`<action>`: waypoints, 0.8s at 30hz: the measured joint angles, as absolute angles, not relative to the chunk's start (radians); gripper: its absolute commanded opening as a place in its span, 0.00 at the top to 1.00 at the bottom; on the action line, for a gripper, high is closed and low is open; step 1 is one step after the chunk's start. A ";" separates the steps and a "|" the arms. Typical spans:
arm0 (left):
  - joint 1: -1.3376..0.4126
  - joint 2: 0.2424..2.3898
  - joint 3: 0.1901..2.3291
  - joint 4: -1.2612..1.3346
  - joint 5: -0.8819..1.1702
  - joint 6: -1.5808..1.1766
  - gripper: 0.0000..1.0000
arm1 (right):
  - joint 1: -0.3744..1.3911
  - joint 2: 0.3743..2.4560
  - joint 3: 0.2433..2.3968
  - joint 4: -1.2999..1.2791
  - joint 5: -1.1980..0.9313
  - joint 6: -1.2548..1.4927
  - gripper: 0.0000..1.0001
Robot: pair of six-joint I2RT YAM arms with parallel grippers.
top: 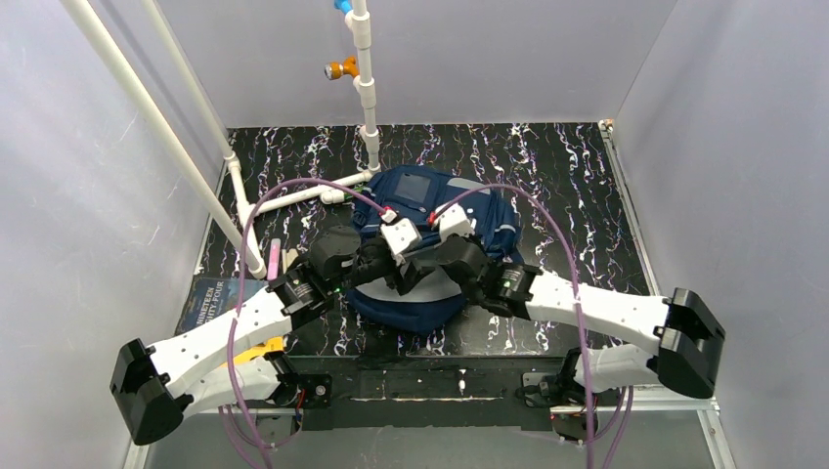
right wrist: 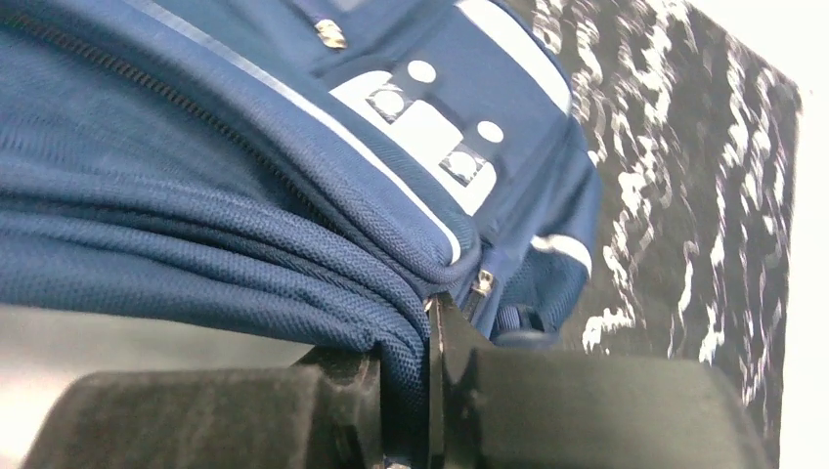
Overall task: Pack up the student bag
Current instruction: Unzip the student bag at the center of the board.
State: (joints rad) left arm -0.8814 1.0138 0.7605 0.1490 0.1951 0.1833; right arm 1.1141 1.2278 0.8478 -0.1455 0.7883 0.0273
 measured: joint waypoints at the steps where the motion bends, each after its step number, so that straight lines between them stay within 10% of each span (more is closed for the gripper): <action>1: -0.886 1.003 0.760 0.149 0.196 0.167 0.23 | 1.110 1.251 0.858 -0.152 0.833 0.072 0.99; 11: -0.900 0.868 0.760 0.149 0.124 0.077 0.16 | 0.776 1.304 1.060 -0.553 1.142 0.543 0.99; 24: -0.900 0.853 0.714 0.115 -0.076 -0.058 0.10 | 0.661 1.048 0.714 -0.287 0.888 0.016 0.99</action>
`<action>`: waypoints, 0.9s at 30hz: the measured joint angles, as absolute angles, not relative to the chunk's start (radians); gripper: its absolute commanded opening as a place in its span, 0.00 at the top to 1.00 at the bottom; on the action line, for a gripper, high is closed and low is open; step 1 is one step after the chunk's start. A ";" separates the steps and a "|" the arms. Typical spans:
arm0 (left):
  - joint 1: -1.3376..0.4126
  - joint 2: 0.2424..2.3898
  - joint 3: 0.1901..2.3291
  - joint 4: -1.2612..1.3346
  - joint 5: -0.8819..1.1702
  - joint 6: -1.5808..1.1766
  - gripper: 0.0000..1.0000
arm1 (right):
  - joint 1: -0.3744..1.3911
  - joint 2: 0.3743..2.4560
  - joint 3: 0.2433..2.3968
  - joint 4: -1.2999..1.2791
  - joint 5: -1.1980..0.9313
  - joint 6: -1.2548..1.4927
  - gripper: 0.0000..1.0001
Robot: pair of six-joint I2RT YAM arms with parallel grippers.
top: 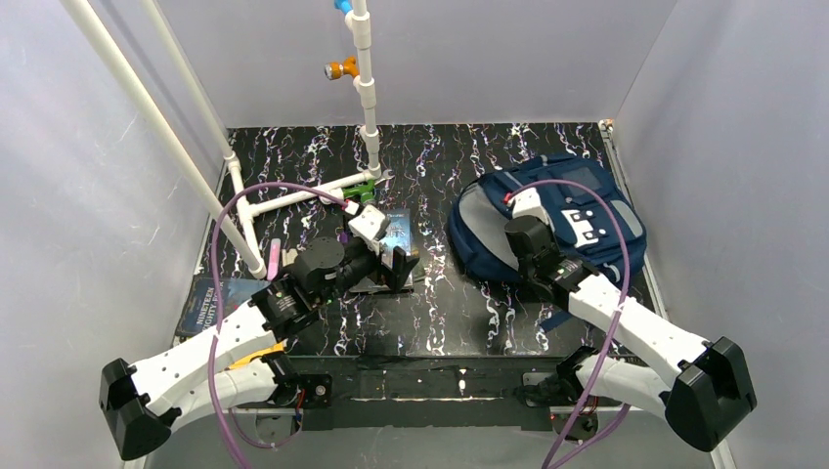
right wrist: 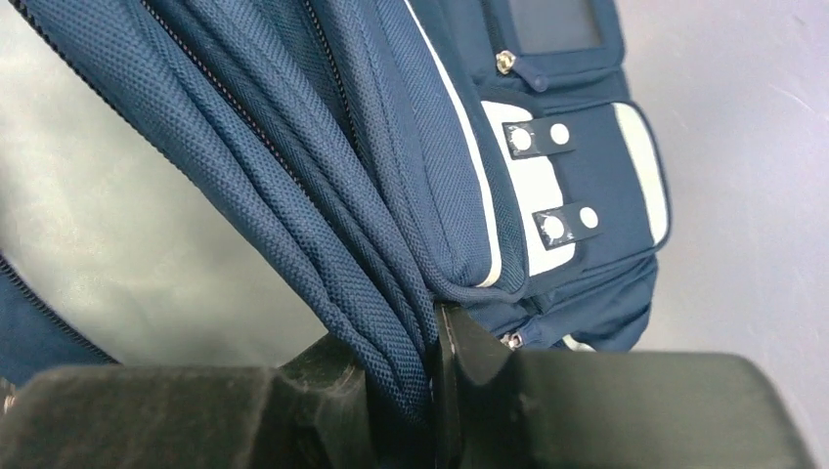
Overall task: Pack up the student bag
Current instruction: Unzip the student bag at the center of the board, then pick up the book from the center of the board.
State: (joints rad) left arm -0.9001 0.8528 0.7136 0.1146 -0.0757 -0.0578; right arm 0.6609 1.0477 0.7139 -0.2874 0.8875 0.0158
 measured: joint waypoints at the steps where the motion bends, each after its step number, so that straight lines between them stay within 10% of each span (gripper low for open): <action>1: -0.900 0.858 0.711 0.097 -0.112 -0.086 0.09 | 0.660 1.044 0.698 -0.281 0.845 -0.016 0.99; 12: -0.829 0.900 0.648 -0.099 -0.355 -0.511 0.02 | 0.657 0.868 0.617 -0.191 0.344 -0.329 0.99; 27: -0.525 0.881 0.549 -0.168 -0.155 -0.828 0.02 | 0.673 0.886 0.622 -0.196 0.456 -0.319 0.99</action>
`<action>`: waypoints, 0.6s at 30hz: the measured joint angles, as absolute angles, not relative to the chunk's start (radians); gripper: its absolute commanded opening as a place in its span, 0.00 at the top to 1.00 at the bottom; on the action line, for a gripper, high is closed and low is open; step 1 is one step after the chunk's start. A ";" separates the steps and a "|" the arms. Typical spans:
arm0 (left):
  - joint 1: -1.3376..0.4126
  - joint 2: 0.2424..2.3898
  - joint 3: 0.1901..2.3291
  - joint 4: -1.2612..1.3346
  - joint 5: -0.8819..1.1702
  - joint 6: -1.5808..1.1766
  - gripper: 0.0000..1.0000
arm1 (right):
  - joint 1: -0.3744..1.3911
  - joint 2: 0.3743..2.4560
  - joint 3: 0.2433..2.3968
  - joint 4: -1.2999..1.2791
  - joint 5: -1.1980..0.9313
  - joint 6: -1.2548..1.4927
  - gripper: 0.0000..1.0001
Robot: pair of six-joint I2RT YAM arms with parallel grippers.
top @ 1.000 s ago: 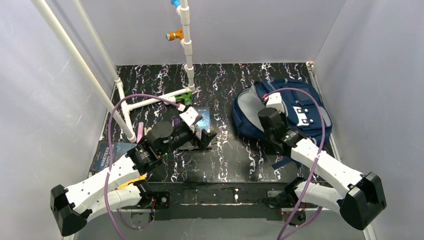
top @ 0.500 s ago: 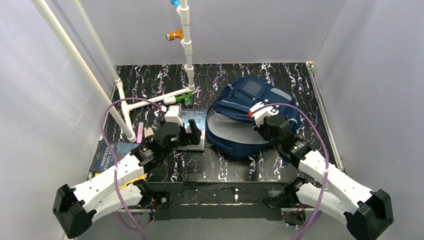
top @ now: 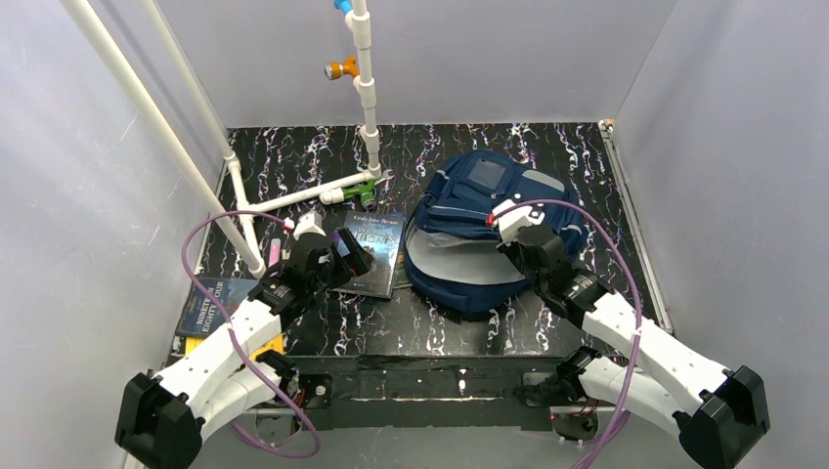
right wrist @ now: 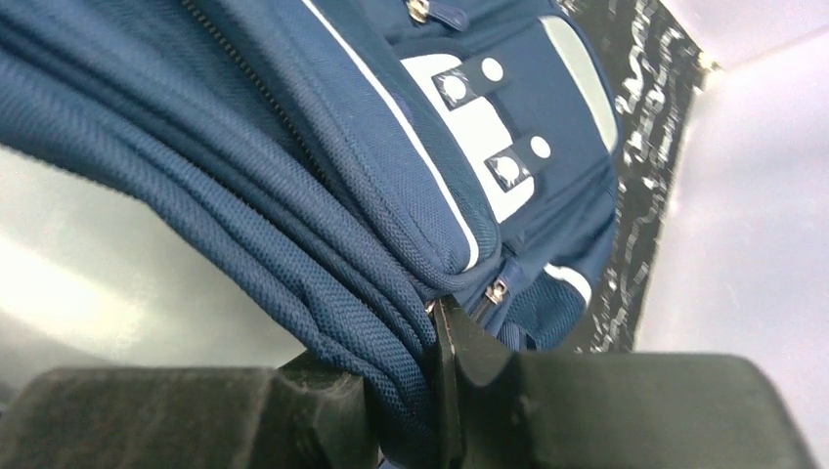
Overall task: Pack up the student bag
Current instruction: Pick up the book from the center of the board.
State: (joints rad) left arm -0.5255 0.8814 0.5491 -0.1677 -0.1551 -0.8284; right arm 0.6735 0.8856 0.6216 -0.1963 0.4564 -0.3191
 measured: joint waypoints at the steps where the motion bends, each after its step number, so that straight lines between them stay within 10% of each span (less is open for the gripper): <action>1: -0.518 0.895 0.549 -0.171 -0.150 -0.821 0.02 | 0.675 0.889 0.628 -0.213 0.492 -0.317 0.99; 5: -0.486 0.927 0.547 -0.182 -0.139 -0.794 0.02 | 0.675 0.889 0.642 -0.267 0.582 -0.320 0.75; 10: -0.440 0.927 0.545 -0.179 -0.133 -0.764 0.02 | 0.674 0.838 0.642 -0.307 0.569 -0.331 0.70; 15: -0.391 0.927 0.545 -0.185 -0.129 -0.738 0.02 | 0.674 0.815 0.648 -0.341 0.595 -0.332 0.04; 18: -0.364 0.933 0.544 -0.184 -0.120 -0.728 0.02 | 0.672 0.829 0.674 -0.410 0.525 -0.356 0.02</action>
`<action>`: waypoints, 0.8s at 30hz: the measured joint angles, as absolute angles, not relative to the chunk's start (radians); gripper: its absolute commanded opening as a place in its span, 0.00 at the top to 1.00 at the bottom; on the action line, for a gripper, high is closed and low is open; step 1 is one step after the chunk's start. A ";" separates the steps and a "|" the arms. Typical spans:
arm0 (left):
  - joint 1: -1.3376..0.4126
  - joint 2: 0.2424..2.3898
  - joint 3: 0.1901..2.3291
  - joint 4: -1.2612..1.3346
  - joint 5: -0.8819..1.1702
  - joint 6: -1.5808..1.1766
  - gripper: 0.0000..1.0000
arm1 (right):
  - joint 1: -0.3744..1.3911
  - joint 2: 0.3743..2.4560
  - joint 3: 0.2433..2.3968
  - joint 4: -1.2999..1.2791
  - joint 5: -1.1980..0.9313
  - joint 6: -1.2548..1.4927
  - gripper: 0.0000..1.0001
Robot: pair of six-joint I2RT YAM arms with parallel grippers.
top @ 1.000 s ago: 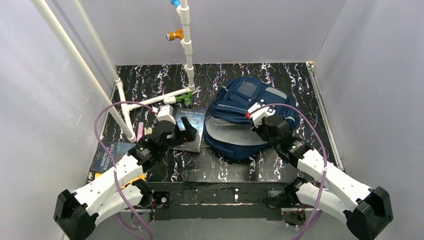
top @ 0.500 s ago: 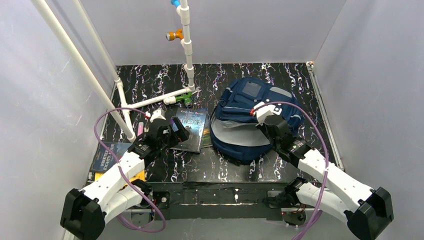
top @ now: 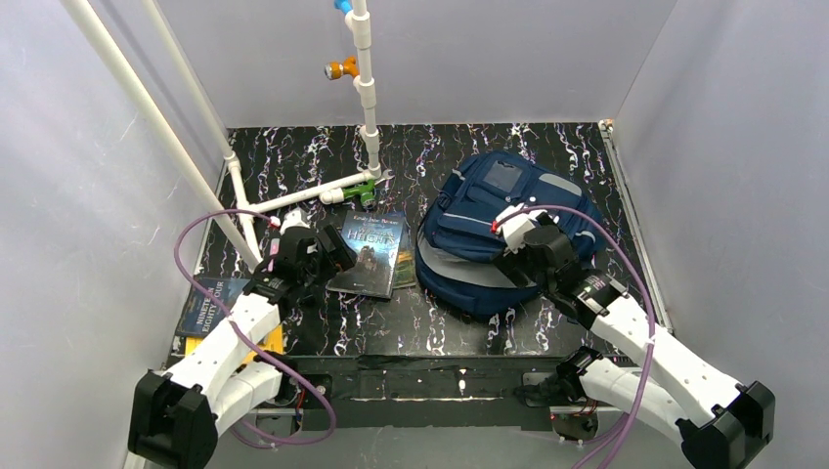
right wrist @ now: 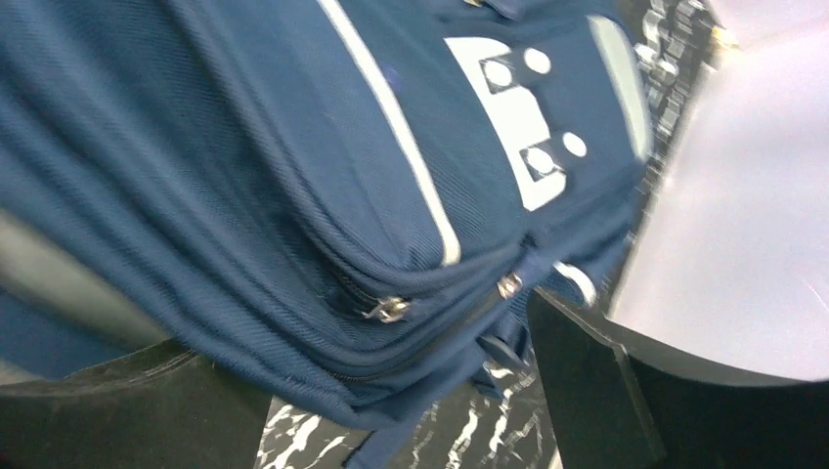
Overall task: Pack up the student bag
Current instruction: Pick up the book from the center of the board.
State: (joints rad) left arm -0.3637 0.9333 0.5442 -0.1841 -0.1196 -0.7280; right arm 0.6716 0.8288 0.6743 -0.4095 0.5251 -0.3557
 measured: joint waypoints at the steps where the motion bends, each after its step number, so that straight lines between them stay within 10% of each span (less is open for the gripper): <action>1: -0.355 0.943 0.543 -0.175 -0.110 -0.724 0.02 | 0.669 0.833 0.687 -0.435 0.471 -0.364 0.01; 10: -0.336 1.098 0.540 -0.103 0.012 -0.693 0.02 | 0.670 0.926 0.918 -0.454 0.008 -0.133 0.02; 18: -0.336 1.098 0.556 -0.139 -0.005 -0.619 0.02 | 0.826 1.324 1.105 -0.320 0.043 0.250 0.02; 24: -0.329 1.098 0.608 -0.197 -0.052 -0.539 0.02 | 0.881 1.586 1.117 -0.169 0.027 0.518 0.36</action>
State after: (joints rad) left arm -0.3290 1.0981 0.6083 -0.1974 -0.0517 -0.5388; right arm 0.8814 1.5856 1.1172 -0.1692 0.0273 0.5179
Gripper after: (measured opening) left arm 0.981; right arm 0.790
